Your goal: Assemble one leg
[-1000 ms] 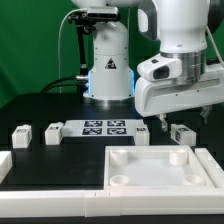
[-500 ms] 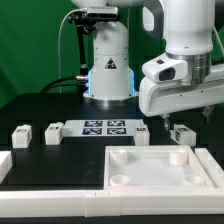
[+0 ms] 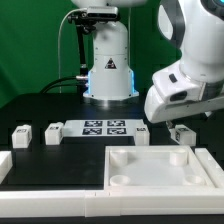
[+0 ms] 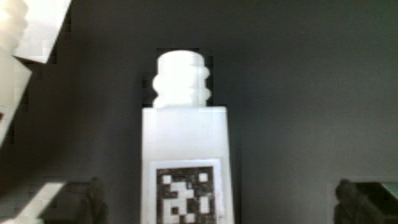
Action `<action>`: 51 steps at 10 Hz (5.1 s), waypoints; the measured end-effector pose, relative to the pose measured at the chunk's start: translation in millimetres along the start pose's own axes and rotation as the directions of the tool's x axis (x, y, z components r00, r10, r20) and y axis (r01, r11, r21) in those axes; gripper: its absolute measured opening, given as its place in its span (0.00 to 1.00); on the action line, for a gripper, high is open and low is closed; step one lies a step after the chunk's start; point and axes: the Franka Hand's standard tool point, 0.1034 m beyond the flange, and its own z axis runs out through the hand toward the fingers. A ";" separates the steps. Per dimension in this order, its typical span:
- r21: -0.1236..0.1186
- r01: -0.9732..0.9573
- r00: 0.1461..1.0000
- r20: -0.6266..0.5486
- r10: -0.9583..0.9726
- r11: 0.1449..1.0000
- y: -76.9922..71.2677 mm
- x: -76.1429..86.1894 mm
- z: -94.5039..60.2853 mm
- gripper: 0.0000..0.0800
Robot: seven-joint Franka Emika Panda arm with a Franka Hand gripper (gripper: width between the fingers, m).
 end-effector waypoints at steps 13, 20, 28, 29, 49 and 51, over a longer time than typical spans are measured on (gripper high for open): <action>0.026 -0.085 0.983 0.163 0.079 0.996 14.2 10.5 23.6 0.35; 0.025 -0.082 0.981 0.180 0.076 0.996 13.8 7.9 12.9 0.36; 0.002 -0.089 0.979 -0.182 0.088 0.996 13.0 18.7 -51.0 0.36; -0.002 -0.090 0.955 -0.283 0.086 0.996 14.5 19.2 -51.3 0.36; -0.166 0.044 0.547 -0.821 -0.163 0.985 69.9 122.4 -170.8 0.36; -0.174 0.041 0.526 -0.833 -0.169 0.984 71.3 122.9 -173.0 0.36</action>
Offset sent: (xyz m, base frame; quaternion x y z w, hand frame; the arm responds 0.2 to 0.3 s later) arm 0.0054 -0.0234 -0.0159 -0.0065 0.0234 0.0639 0.9977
